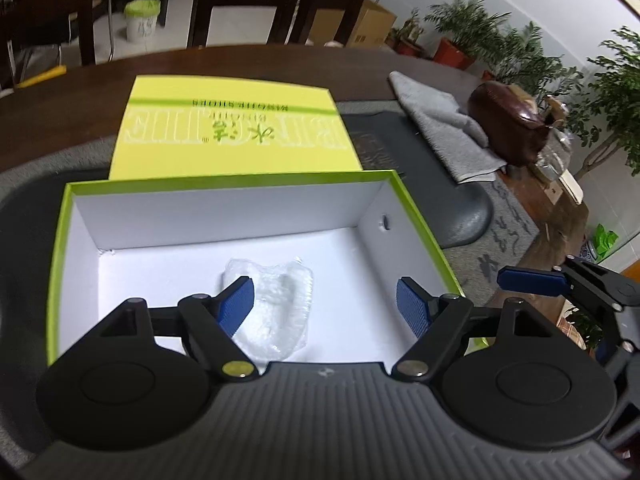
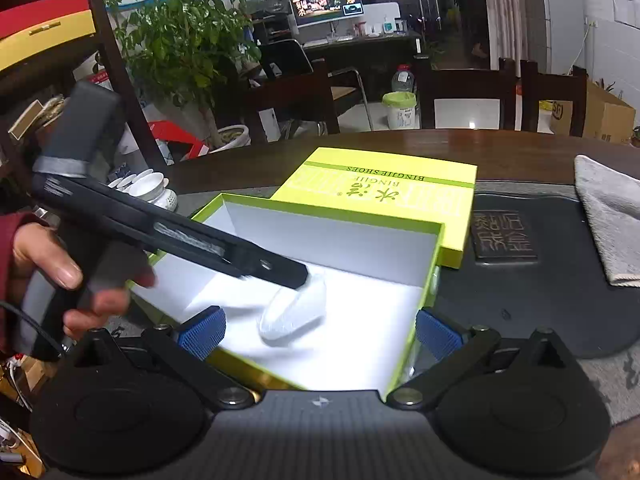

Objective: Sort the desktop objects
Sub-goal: 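Open the right gripper to drop the packet inside the box, withdraw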

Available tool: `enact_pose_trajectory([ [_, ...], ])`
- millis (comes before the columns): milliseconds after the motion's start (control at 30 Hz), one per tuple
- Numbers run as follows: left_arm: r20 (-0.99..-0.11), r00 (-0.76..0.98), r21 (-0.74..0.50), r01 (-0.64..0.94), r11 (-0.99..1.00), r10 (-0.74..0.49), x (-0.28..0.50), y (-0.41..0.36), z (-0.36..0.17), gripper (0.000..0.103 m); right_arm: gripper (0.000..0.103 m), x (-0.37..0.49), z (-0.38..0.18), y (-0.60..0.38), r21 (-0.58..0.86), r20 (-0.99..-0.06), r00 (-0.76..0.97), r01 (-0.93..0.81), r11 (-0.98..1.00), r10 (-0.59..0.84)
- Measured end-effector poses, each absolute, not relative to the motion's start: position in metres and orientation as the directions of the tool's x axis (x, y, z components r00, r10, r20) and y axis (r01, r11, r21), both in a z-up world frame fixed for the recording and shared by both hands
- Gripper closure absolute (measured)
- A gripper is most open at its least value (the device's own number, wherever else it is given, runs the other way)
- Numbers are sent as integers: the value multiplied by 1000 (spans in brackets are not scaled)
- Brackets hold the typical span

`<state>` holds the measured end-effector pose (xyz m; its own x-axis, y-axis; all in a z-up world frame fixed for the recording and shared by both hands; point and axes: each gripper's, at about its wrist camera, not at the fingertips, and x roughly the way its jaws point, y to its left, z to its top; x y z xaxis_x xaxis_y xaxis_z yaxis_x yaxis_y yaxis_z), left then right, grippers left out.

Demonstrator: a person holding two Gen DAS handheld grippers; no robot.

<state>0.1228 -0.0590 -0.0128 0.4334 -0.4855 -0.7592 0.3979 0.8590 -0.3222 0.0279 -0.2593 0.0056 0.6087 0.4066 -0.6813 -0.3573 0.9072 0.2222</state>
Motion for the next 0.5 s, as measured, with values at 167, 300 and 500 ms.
enact_pose_trajectory([
  [167,-738,453,-312,428,848,-500,88,-52,1,25,0,7,6,-270,219,-684,610,-350,911,399],
  [300,-735,454,-311,433,846,-503,61,-46,3,25,0,-6,-4,-278,219,-709,591,-334,917,385],
  [500,-750,433,-307,441,844,-499,22,-44,-6,25,0,-24,-24,-287,230,-742,558,-310,923,372],
])
